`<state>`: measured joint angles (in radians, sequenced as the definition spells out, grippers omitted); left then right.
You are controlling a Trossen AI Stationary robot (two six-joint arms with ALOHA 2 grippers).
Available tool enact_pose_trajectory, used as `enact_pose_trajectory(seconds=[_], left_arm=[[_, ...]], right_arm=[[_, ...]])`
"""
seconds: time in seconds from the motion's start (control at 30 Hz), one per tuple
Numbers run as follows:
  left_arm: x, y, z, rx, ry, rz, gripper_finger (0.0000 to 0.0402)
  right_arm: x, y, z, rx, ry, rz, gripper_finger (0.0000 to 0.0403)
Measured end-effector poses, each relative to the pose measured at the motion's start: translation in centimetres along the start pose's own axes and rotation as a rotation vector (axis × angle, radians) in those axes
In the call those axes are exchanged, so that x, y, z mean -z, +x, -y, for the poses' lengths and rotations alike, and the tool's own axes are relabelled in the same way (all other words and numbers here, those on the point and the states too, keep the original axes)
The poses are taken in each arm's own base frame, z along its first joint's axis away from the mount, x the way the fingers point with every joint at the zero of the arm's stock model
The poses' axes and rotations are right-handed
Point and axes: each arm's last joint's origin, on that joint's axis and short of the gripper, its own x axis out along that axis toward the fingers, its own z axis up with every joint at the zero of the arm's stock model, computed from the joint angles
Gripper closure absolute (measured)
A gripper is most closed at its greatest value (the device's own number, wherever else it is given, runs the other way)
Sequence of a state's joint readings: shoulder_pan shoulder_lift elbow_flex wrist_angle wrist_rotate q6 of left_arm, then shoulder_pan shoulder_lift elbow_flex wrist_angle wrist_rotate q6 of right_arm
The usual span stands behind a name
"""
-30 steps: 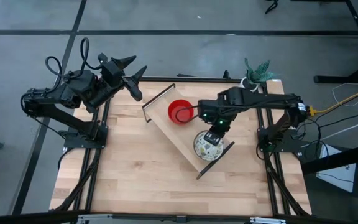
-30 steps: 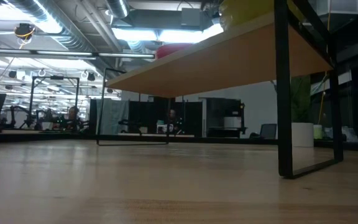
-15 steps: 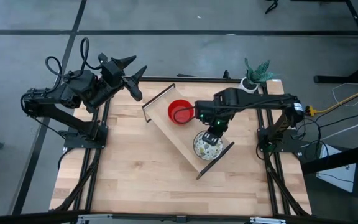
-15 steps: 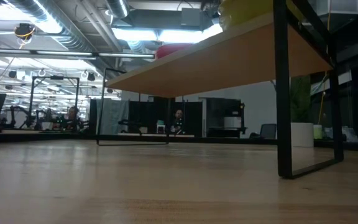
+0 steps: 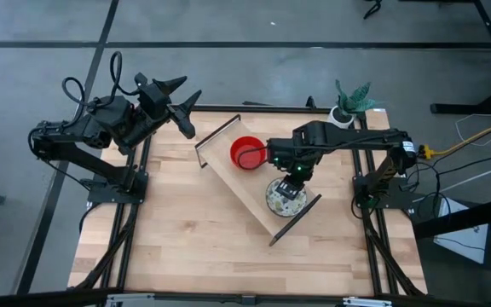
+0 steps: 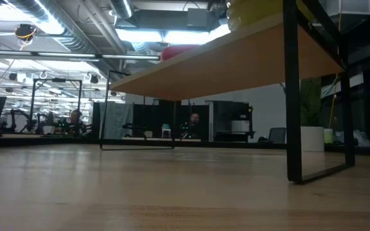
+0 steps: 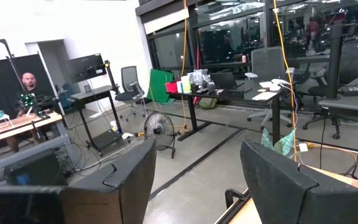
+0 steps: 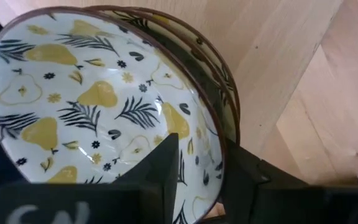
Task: Pick & Place Mini bowls
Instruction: Stack the white patterned bowl on top of the other white patterned bowls on the shelf
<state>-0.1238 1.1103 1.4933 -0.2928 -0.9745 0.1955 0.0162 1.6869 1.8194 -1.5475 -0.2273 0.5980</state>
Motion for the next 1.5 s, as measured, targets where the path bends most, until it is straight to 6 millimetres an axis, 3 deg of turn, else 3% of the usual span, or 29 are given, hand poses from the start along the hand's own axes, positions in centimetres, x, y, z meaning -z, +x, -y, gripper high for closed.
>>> enact_pose_trajectory(seconds=[0.63,1.23,1.5], left_arm=[[0.0,0.0,0.0,-0.001,-0.006,0.002,0.0176],[0.0,0.0,0.0,-0.001,-0.006,0.002,0.0176],[0.0,0.0,0.0,-0.001,-0.005,0.002,0.0176]], right_arm=[[0.7,-2.0,0.1,0.006,-0.006,0.085,0.0302],[1.9,-9.0,-0.6,-0.059,-0.03,0.372,0.0301],[2.5,-9.6,-1.3,0.035,-0.096,0.464,0.0321]])
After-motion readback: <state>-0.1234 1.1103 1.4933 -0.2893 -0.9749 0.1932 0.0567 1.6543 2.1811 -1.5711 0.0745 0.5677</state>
